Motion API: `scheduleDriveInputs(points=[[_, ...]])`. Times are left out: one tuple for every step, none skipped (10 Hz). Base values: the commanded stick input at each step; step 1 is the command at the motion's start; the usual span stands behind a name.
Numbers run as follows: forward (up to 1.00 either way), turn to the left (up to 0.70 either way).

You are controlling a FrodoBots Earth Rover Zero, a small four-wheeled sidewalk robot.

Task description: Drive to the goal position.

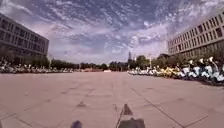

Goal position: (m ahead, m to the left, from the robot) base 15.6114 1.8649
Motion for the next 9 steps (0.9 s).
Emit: scheduleDriveInputs(points=[[0.70, 0.00], [0.70, 0.00], [0.70, 0.00], [0.70, 0.00], [0.70, 0.00], [0.70, 0.00], [0.70, 0.00], [0.70, 0.00], [0.70, 0.00]])
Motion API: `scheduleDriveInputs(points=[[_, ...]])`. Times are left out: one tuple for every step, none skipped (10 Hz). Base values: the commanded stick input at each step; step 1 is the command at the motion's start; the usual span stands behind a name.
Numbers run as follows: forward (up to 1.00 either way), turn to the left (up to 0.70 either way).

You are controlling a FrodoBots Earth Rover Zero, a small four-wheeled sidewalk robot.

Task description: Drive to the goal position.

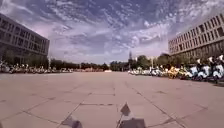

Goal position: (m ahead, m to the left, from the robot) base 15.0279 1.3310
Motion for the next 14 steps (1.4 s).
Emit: scheduleDriveInputs(points=[[0.70, 0.00], [0.70, 0.00], [0.70, 0.00], [0.70, 0.00], [0.70, 0.00], [0.70, 0.00], [0.70, 0.00], [0.70, 0.00], [0.70, 0.00], [0.70, 0.00], [0.70, 0.00], [0.70, 0.00], [0.70, 0.00], [0.70, 0.00]])
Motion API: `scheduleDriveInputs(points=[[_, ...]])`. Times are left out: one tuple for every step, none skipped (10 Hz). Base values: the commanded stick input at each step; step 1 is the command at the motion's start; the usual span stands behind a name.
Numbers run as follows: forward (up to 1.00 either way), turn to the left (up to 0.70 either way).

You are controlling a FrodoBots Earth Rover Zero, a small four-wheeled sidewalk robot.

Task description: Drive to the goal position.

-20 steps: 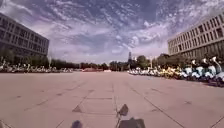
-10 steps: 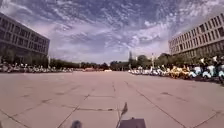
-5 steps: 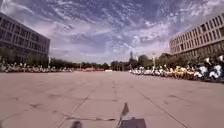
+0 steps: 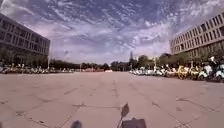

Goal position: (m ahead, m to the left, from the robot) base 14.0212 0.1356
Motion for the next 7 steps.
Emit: scheduleDriveInputs(points=[[0.70, 0.00], [0.70, 0.00], [0.70, 0.00], [0.70, 0.00], [0.70, 0.00], [0.70, 0.00], [0.70, 0.00]])
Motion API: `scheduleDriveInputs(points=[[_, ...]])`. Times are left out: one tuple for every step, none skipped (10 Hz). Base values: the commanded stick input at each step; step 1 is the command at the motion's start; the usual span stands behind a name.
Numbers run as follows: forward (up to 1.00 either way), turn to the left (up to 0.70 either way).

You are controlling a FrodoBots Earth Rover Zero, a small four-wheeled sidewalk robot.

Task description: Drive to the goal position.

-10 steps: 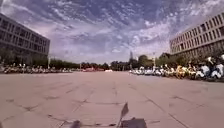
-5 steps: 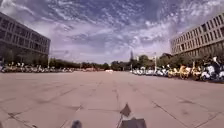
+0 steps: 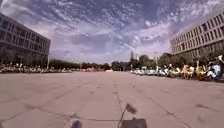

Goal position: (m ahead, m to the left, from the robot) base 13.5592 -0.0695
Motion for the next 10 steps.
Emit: scheduleDriveInputs(points=[[0.70, 0.00], [0.70, 0.00], [0.70, 0.00], [0.70, 0.00], [0.70, 0.00], [0.70, 0.00], [0.70, 0.00], [0.70, 0.00], [0.70, 0.00], [0.70, 0.00]])
